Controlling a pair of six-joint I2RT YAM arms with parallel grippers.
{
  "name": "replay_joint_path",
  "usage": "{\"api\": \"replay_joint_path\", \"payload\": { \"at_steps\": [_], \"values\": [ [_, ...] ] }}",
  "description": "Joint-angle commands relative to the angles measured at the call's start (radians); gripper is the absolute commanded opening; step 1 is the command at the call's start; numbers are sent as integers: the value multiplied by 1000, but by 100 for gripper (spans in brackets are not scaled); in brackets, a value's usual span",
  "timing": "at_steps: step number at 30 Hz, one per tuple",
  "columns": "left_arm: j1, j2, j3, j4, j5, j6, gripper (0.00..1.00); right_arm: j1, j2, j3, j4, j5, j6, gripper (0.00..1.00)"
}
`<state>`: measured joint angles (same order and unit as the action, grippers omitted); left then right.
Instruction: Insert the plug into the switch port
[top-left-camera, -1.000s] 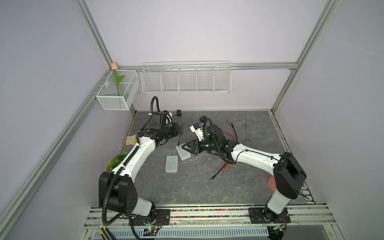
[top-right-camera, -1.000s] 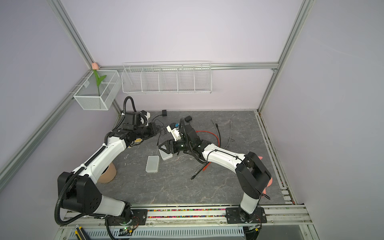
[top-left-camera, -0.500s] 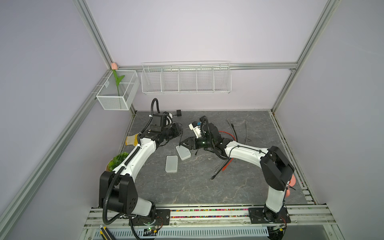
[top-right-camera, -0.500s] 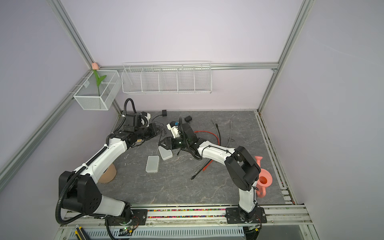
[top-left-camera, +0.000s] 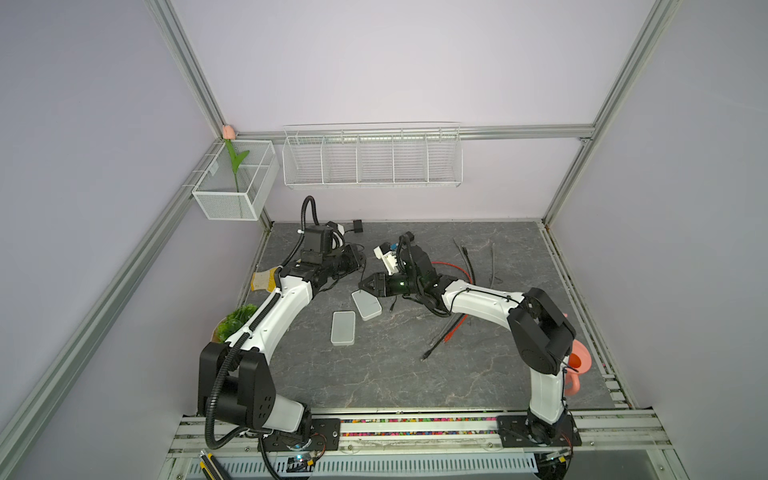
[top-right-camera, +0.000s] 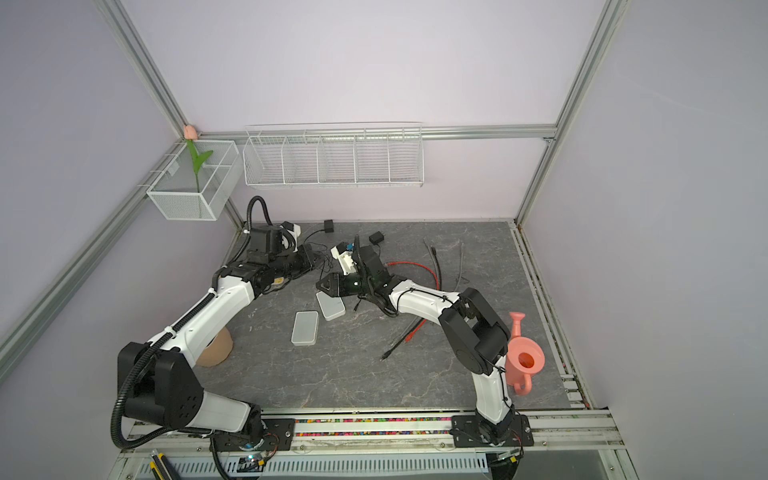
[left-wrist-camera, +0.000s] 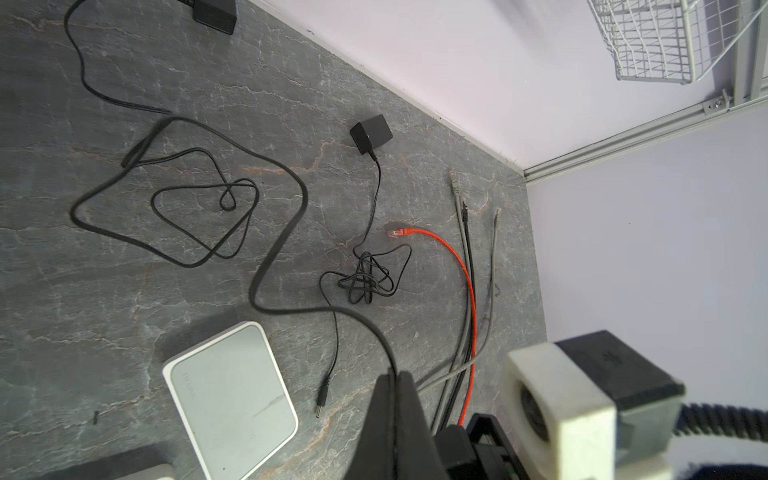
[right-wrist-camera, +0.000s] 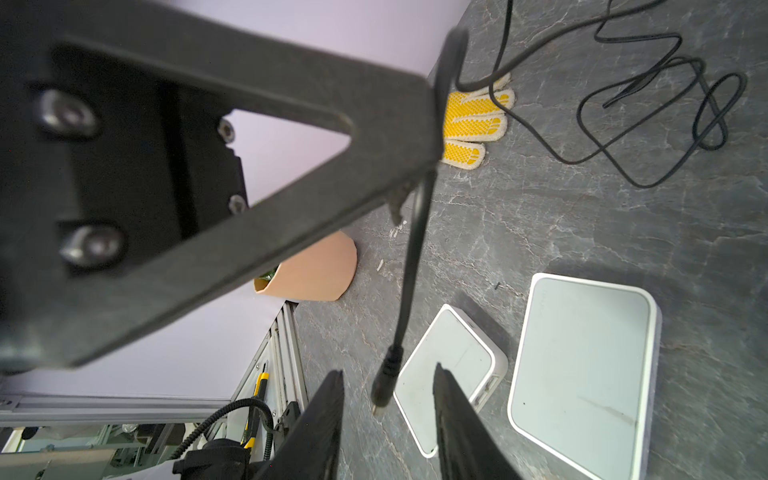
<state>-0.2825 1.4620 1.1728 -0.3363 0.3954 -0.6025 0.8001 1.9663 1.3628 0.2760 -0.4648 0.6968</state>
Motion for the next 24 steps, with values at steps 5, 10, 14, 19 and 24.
{"api": "replay_joint_path", "payload": {
  "at_steps": [5,10,14,19,24],
  "values": [
    [-4,-21,-18,28,18,-18,0,-4,29,32,73,-9,43,35],
    [-4,-23,-23,32,20,-19,0,-3,38,39,99,-17,59,35],
    [-4,-24,-26,37,20,-23,0,-3,38,42,108,-26,65,34],
    [-4,-24,-27,41,19,-25,0,-4,41,41,105,-32,68,31],
    [-4,-25,-27,45,14,-28,0,-3,39,28,106,-31,69,31]
  ]
}}
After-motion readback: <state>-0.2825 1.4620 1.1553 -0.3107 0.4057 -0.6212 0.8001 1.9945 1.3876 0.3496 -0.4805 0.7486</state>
